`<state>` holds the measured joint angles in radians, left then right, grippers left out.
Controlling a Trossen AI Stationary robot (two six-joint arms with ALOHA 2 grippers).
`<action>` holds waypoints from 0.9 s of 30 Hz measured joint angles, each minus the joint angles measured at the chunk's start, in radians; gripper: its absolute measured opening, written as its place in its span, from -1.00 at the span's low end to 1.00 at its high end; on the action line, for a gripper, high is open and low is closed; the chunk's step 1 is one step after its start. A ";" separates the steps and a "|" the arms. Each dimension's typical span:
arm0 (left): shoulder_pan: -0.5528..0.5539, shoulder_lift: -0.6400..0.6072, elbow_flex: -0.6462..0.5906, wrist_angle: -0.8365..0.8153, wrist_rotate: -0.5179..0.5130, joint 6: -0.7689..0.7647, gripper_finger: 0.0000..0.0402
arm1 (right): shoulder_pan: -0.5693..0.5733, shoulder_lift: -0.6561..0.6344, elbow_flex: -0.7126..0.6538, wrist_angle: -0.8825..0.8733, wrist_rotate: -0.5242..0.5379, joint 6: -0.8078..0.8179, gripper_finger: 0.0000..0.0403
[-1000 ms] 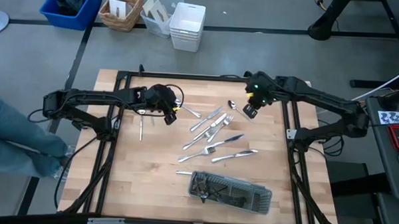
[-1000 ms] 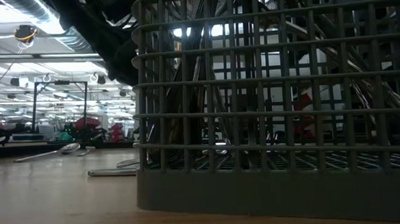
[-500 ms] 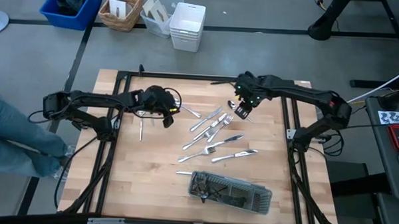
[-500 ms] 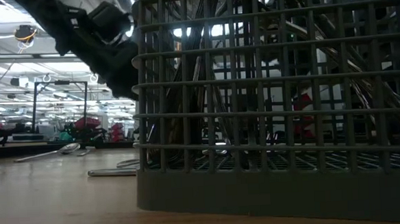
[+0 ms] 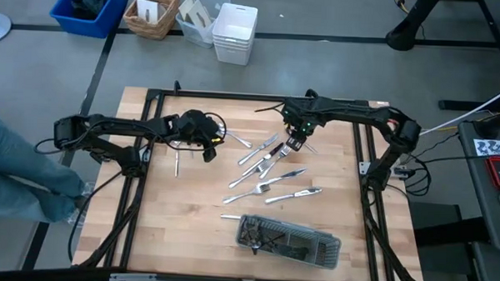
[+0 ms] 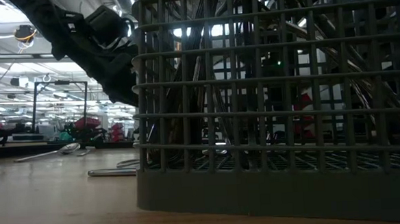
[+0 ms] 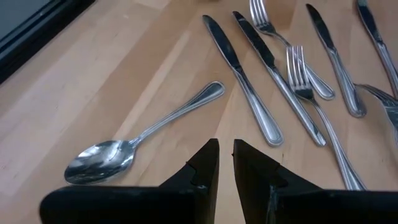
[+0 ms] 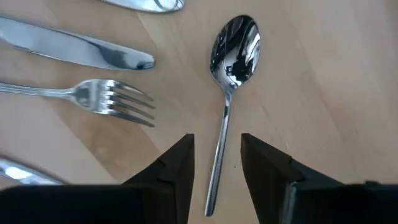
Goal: Sort silverware
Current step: Put the spoon into the gray silverware rack
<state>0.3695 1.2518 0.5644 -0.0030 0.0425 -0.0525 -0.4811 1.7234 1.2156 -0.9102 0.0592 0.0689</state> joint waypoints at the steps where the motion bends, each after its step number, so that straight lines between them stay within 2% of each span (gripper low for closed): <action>1: 0.000 0.000 0.000 0.000 0.000 0.000 -0.80 | -0.006 0.009 0.000 -0.001 0.000 0.000 -0.35; 16: 0.000 0.000 0.000 0.001 0.000 0.008 -0.80 | -0.037 0.049 -0.004 0.052 -0.018 0.000 -0.35; 27: 0.000 0.000 0.000 0.001 -0.001 0.008 -0.80 | -0.036 0.063 -0.104 0.156 -0.048 0.004 -0.35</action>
<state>0.3695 1.2518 0.5644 -0.0025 0.0418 -0.0444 -0.5175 1.7866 1.1118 -0.7538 0.0107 0.0734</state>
